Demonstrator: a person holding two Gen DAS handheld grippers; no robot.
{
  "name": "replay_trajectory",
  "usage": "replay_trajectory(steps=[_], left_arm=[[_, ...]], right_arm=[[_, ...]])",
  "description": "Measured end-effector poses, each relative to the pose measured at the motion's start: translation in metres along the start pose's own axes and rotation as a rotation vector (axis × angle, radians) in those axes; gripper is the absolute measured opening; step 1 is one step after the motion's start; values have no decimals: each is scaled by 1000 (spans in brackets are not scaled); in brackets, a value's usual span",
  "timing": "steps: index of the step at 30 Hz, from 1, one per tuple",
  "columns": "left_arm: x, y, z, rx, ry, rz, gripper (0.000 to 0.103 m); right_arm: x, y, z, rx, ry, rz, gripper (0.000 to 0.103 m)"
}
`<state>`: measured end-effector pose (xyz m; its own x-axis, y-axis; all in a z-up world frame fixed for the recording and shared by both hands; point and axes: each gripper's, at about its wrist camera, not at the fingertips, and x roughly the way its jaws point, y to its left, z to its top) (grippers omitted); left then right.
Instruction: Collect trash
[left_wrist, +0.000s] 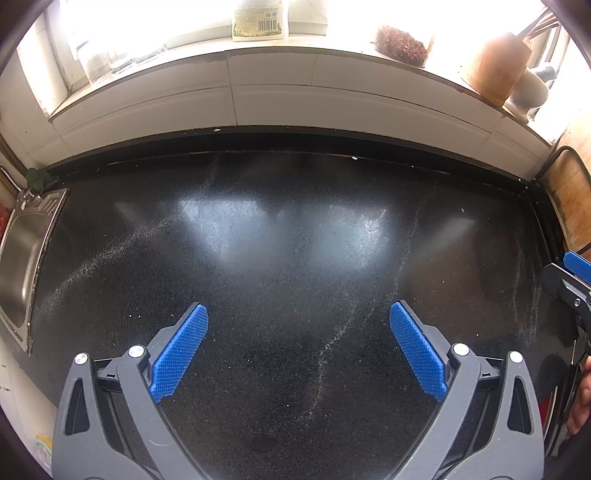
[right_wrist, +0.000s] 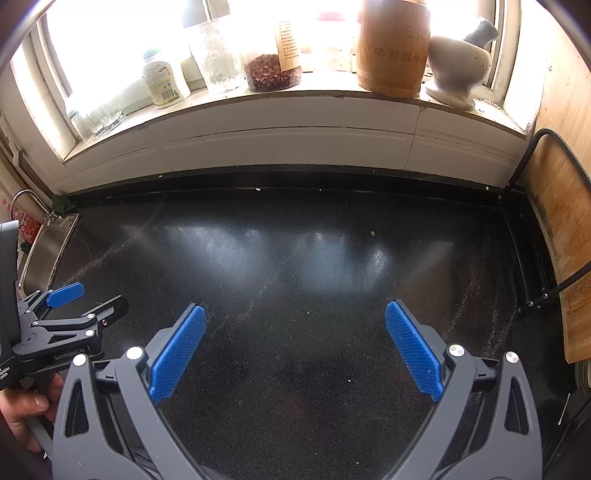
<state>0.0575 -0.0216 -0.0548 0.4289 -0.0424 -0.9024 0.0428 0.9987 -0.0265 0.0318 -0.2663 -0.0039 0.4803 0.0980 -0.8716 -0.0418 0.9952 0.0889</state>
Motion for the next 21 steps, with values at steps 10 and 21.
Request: replay_trajectory(steps=[10, 21], left_arm=[[0, 1, 0, 5, 0, 6, 96], [-5, 1, -1, 16, -7, 10, 96]], right_arm=[[-1, 0, -2, 3, 0, 0, 95], [-1, 0, -1, 3, 1, 2, 95]])
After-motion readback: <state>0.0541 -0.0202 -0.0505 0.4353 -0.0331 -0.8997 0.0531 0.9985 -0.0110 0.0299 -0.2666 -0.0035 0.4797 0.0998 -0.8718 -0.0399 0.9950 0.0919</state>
